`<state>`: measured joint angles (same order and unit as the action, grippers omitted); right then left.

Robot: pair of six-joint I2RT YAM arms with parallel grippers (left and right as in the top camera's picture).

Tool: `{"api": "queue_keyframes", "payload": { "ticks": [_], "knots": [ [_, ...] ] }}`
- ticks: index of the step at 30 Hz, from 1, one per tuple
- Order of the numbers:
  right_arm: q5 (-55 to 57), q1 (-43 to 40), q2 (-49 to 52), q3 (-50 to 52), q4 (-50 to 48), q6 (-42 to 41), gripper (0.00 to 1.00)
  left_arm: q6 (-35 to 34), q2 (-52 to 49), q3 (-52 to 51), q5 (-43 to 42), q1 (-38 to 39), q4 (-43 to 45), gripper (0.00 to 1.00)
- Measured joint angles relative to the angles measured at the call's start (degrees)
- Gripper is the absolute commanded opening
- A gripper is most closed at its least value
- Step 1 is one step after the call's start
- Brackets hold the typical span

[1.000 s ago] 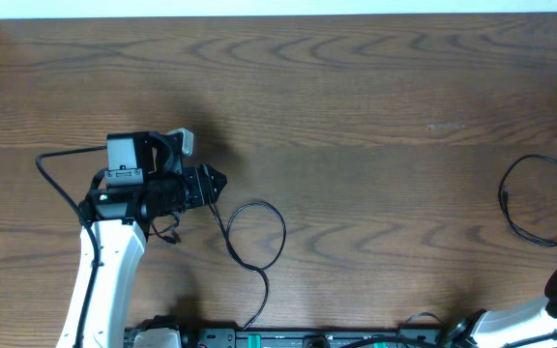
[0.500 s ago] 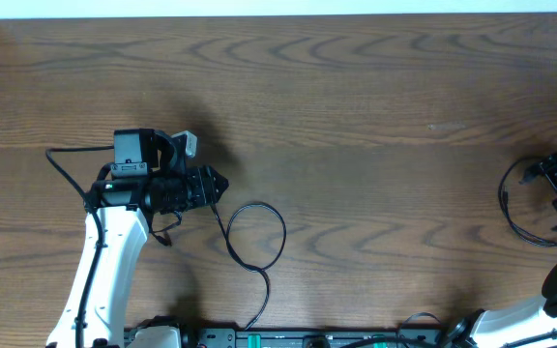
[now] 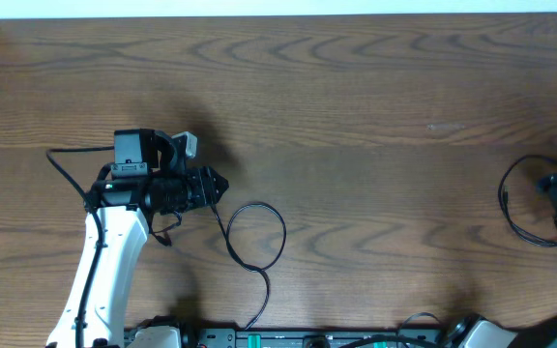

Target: Untangle cables

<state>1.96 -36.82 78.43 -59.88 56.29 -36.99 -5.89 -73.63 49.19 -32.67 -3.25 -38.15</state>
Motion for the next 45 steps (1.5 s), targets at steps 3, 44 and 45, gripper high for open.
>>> {"api": "queue_keyframes", "payload": {
  "ticks": [3, 44, 45],
  "knots": [
    [0.70, 0.00, -3.87, 5.09, -4.00, -0.37, 0.99, 0.00, 0.00, 0.00, -0.02, 0.00, -0.11, 0.54],
    [7.78, 0.02, 5.14, 28.85, -46.03, 0.81, 0.71, 0.00, 0.00, 0.00, -0.02, 0.00, -0.59, 0.54],
    [8.37, 0.02, 5.62, 28.83, -46.58, 0.90, 0.60, 0.00, 0.00, 0.00, -0.02, 0.00, -0.61, 0.54]
  ]
}}
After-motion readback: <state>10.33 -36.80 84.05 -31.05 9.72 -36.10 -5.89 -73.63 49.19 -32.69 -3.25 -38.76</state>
